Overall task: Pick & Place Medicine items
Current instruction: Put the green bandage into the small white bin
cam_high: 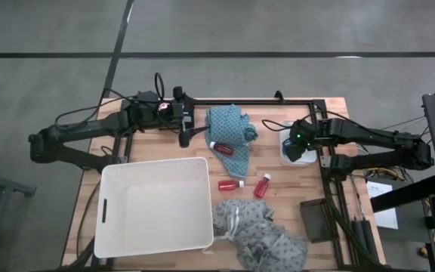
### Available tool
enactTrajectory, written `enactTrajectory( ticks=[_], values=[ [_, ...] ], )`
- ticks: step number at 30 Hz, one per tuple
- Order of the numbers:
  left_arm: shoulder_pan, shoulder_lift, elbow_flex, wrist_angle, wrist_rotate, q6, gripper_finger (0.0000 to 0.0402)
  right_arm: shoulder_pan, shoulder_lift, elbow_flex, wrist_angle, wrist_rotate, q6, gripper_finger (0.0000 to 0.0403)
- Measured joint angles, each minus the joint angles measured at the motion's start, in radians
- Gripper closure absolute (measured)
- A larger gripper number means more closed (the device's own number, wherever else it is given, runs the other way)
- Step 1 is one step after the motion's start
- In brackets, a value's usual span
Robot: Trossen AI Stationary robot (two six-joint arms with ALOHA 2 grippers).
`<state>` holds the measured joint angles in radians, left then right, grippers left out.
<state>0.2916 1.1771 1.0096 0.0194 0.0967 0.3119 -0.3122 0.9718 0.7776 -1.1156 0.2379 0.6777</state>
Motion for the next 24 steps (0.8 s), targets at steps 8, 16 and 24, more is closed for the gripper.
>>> enactTrajectory(
  ticks=[8, 16, 24],
  values=[
    [0.000, 0.000, 0.000, -0.054, 0.000, 0.003, 0.0007, 0.000, 0.000, 0.000, 0.000, 0.000, 0.002, 0.0227],
    [0.000, 0.000, 0.000, -0.104, 0.000, 0.003, 0.0007, 0.000, 0.000, 0.000, 0.000, 0.000, -0.004, 0.0227],
    [0.000, 0.000, 0.000, -0.107, 0.000, 0.003, 0.0007, 0.000, 0.000, 0.000, -0.001, 0.000, -0.031, 0.0210]
  ],
)
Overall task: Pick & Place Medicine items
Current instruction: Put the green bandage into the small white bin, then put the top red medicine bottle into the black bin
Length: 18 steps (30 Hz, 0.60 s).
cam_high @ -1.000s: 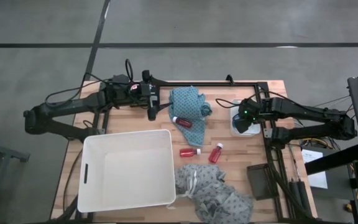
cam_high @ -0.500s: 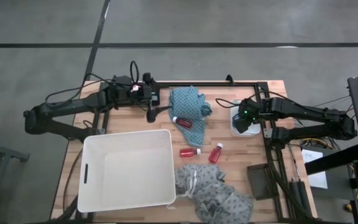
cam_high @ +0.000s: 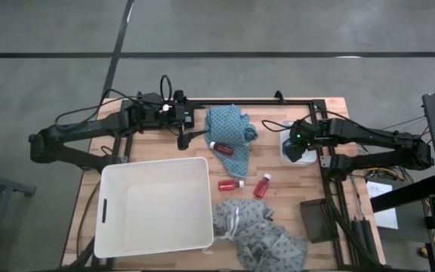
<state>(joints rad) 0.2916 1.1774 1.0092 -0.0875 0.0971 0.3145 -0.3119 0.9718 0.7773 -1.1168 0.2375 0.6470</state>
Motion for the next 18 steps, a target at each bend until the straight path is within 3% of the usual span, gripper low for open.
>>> enactTrajectory(
  ticks=[7, 18],
  values=[
    [0.000, 0.000, 0.000, 0.000, 0.000, 0.000, 0.0007, 0.000, 0.000, -0.015, -0.046, -0.001, 0.057, 0.0173],
    [0.000, 0.000, 0.000, 0.000, 0.000, -0.003, 0.0007, 0.000, -0.003, -0.078, -0.029, -0.010, 0.061, 0.0168]
  ],
)
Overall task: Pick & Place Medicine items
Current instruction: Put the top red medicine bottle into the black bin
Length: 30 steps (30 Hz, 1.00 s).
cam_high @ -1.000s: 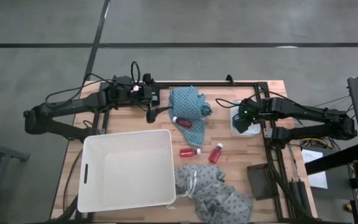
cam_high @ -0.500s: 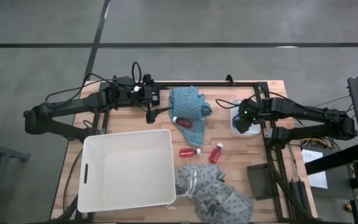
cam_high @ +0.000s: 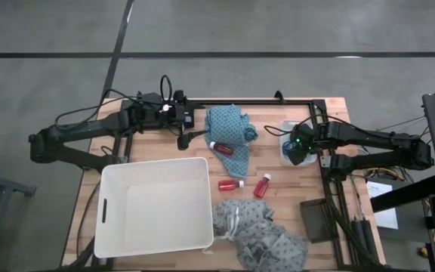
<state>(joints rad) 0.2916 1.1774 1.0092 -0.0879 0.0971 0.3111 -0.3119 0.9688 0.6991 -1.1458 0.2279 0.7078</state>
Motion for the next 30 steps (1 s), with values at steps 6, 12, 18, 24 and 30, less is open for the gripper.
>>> enactTrajectory(
  ticks=[6, 12, 18, 24, 30],
  values=[
    [0.000, 0.000, 0.000, 0.000, 0.000, 0.000, 0.0007, 0.000, -0.003, 0.007, 0.021, 0.001, -0.003, 0.0168],
    [0.000, 0.000, 0.000, -0.003, 0.000, 0.000, 0.0007, 0.000, -0.026, 0.037, 0.140, 0.003, -0.039, 0.0168],
    [0.000, 0.000, 0.000, -0.007, 0.000, 0.001, 0.0007, 0.000, -0.038, 0.047, 0.332, 0.005, -0.206, 0.0168],
    [0.000, 0.000, 0.000, -0.027, 0.000, 0.003, 0.0007, 0.000, -0.009, 0.043, 0.512, -0.027, -0.328, 0.0168],
    [0.000, 0.000, 0.000, -0.044, 0.000, 0.003, 0.0007, 0.000, 0.019, 0.043, 0.639, -0.121, -0.430, 0.0168]
  ],
)
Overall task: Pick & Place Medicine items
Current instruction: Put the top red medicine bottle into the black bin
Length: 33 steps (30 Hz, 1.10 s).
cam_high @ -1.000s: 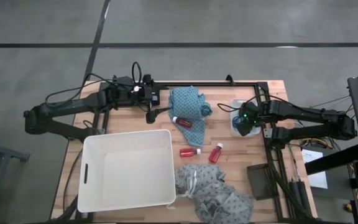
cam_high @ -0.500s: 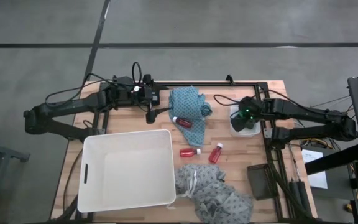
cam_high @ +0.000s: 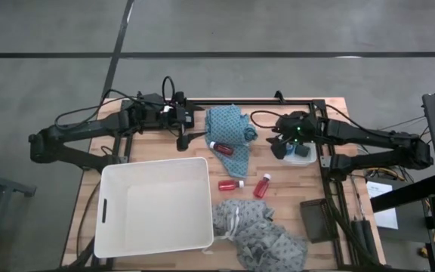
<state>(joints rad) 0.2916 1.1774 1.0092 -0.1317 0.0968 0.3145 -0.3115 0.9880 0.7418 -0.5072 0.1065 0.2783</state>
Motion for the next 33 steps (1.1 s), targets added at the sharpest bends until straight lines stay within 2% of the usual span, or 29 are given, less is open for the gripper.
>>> enactTrajectory(
  ticks=[10, 14, 20, 27, 33],
  values=[
    [0.000, 0.000, 0.000, -0.004, 0.000, 0.000, 0.0007, 0.000, 0.103, -0.005, 0.154, -0.060, -0.069, 0.0168],
    [0.000, 0.000, 0.000, -0.004, 0.000, 0.000, 0.0007, 0.002, 0.179, -0.006, 0.238, -0.076, -0.081, 0.0168],
    [0.000, 0.000, 0.000, -0.003, 0.000, -0.001, 0.0007, 0.010, 0.311, 0.002, 0.371, -0.157, -0.133, 0.0168],
    [0.000, 0.000, 0.000, -0.002, 0.000, -0.001, 0.0007, 0.030, 0.456, 0.080, 0.411, -0.167, -0.414, 0.0168],
    [0.000, 0.000, 0.000, -0.001, 0.000, -0.003, 0.0007, 0.035, 0.600, 0.163, 0.462, -0.237, -0.386, 0.0168]
  ],
)
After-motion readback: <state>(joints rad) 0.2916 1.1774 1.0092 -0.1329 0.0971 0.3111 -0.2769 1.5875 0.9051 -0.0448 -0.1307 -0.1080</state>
